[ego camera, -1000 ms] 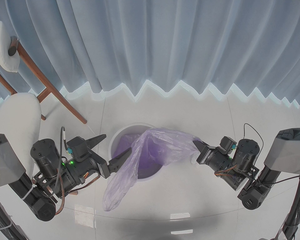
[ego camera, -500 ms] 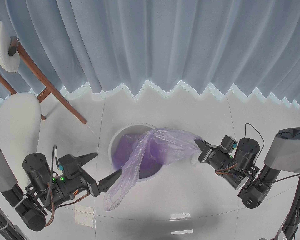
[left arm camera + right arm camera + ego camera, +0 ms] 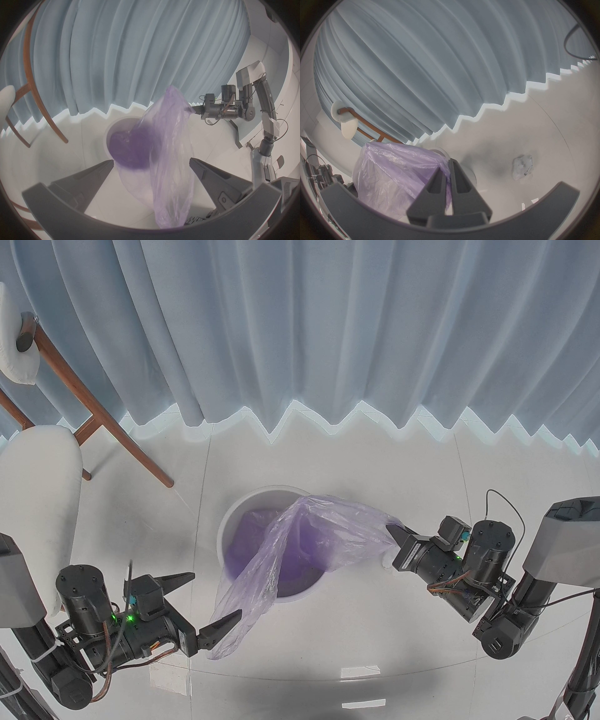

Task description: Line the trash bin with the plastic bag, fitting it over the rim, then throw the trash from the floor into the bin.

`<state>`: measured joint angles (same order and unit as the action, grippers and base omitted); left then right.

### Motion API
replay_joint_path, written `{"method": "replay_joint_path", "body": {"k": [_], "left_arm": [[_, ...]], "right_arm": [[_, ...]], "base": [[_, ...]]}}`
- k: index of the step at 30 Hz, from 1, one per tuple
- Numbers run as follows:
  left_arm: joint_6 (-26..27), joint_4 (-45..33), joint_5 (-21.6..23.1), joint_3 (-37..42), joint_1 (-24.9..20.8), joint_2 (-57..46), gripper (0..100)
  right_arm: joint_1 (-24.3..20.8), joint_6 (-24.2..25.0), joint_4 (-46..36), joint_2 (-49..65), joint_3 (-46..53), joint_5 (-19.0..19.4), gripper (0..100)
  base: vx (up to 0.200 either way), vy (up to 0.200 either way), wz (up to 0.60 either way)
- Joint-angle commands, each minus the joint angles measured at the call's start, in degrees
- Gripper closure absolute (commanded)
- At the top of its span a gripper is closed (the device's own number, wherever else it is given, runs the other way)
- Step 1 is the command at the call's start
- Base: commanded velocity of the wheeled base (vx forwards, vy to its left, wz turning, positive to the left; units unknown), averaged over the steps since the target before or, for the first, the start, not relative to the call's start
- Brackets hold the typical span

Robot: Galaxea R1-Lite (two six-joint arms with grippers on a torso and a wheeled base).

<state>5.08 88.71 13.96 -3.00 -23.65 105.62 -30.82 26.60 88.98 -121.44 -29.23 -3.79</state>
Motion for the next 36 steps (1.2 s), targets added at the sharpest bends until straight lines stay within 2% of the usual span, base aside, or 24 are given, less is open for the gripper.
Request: {"method": "replay_joint_path", "body": {"k": [1, 18, 19, 28, 36], "left_arm": [[-0.1, 0.1, -0.2, -0.6, 0.7, 4.2, 0], [-0.4, 0.1, -0.2, -2.9, 2.6, 7.1, 0], [-0.4, 0.1, -0.2, -3.2, 2.6, 7.5, 100], [-0.5, 0.1, 0.2, -5.3, 2.4, 10.6, 100], [-5.7, 0.1, -1.0, -19.1, 5.1, 12.0, 100]], "right_arm": [[-0.3, -0.2, 0.9, -0.1, 0.2, 0.0, 100], [-1.1, -1.0, 1.0, -0.2, 0.8, 0.0, 100], [-1.3, -1.1, 1.0, -0.1, 0.8, 0.0, 100], [-1.6, -1.6, 1.0, 0.0, 0.9, 0.0, 100], [-1.7, -3.0, 1.0, 0.9, 0.2, 0.0, 100]], "base": [[0.0, 0.0, 0.0], [0.0, 0.0, 0.0], [0.0, 0.0, 0.0], [0.0, 0.0, 0.0], [0.0, 0.0, 0.0]]}}
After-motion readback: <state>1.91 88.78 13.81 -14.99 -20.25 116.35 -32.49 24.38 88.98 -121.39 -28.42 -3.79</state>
